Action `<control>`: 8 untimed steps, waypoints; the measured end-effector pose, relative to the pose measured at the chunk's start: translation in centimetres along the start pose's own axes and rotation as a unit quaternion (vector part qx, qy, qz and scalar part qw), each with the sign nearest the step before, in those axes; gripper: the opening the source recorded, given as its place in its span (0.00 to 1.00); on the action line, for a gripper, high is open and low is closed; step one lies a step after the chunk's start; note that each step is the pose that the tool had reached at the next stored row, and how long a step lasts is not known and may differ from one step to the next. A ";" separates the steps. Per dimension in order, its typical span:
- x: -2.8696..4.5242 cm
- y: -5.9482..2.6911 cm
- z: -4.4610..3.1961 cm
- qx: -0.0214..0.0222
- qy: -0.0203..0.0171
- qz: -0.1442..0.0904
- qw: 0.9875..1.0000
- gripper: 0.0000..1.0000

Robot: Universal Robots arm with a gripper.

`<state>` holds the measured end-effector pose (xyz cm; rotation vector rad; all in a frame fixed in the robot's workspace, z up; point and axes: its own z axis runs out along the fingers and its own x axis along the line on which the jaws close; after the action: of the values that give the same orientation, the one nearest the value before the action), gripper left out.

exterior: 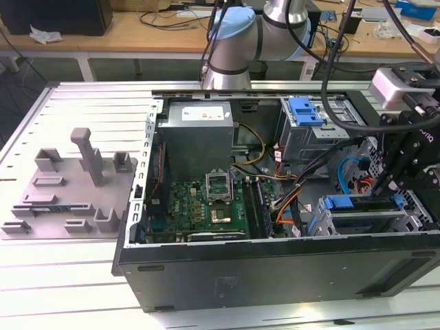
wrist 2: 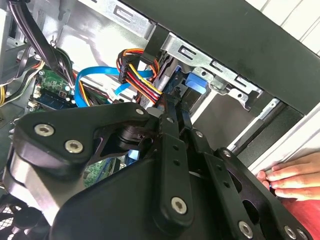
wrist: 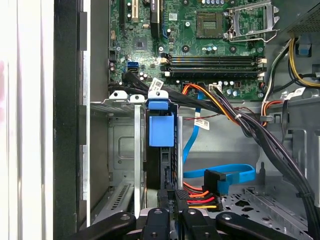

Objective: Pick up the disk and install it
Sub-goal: 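Insert the first disk wire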

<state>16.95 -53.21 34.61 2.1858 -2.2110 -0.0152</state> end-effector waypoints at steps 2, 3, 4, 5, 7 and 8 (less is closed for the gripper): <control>0.00 0.00 0.05 0.000 0.000 0.000 1.000 0.16; 0.00 0.00 0.06 0.000 0.000 0.000 1.000 0.16; 0.00 0.00 0.08 0.000 0.000 0.000 1.000 0.16; 0.00 0.00 0.10 0.000 0.000 0.000 1.000 0.16; 0.01 -0.01 0.21 0.000 0.000 0.000 1.000 0.16; 0.02 -0.01 0.35 0.000 0.000 0.000 1.000 0.16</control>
<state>16.96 -53.23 34.27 2.1859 -2.2111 -0.0153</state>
